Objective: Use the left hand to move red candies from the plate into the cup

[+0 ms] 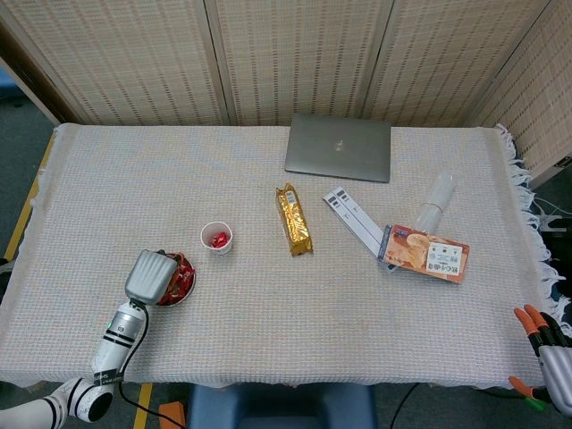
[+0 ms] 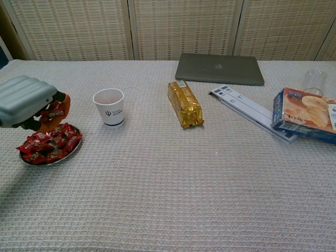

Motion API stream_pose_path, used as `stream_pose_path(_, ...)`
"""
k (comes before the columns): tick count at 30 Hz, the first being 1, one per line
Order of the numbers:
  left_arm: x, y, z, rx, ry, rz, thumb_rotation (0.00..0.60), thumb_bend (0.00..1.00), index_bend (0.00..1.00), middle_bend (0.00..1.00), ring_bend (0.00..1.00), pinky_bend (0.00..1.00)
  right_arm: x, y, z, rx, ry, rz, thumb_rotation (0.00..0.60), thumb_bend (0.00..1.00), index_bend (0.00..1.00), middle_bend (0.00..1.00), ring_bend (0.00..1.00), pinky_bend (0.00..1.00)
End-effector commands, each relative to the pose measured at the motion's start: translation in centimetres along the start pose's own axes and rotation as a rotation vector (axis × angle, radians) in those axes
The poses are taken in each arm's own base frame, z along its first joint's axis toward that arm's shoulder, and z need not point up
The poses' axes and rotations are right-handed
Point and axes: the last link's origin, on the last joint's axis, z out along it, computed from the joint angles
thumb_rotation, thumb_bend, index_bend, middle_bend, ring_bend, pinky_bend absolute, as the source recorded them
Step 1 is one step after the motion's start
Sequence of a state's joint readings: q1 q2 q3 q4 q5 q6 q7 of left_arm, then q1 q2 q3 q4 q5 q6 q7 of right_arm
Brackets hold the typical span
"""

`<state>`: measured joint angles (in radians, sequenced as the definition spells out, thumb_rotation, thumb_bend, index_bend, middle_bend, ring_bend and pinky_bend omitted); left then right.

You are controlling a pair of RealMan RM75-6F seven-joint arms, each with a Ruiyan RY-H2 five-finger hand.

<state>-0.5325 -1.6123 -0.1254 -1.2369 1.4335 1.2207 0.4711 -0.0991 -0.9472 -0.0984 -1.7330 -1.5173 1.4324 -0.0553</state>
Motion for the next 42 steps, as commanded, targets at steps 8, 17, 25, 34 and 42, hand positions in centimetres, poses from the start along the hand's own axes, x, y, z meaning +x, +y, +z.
stream_pose_path(8,4.9,3.3,5.9,-0.048,0.118,-0.053,0.600,0.64,0.75,0.76,0.66,1.00,-0.1,0.0,0.4,-0.010,-0.008,-0.002,0.600,0.04,0.00,0.00,0.00,0.27)
stream_pose_path(17,4.3,6.0,9.2,-0.079,0.129,-0.034,0.600,0.63,0.75,0.76,0.66,1.00,0.2,0.5,0.3,-0.029,0.003,0.008,0.600,0.04,0.00,0.00,0.00,0.27)
stream_pose_path(25,3.1,6.6,10.3,-0.081,0.125,-0.024,0.600,0.61,0.73,0.74,0.65,1.00,0.3,0.7,0.5,-0.039,0.005,0.011,0.600,0.04,0.00,0.00,0.00,0.27)
stream_pose_path(34,2.0,6.6,10.3,-0.103,0.086,-0.012,0.600,0.53,0.43,0.56,0.48,0.88,0.3,0.6,0.5,-0.039,0.004,0.012,0.600,0.04,0.00,0.00,0.00,0.27)
stream_pose_path(42,1.9,6.1,10.4,-0.099,0.076,-0.009,0.600,0.48,0.27,0.43,0.40,0.82,0.2,0.6,0.5,-0.040,0.005,0.012,0.600,0.04,0.00,0.00,0.00,0.27)
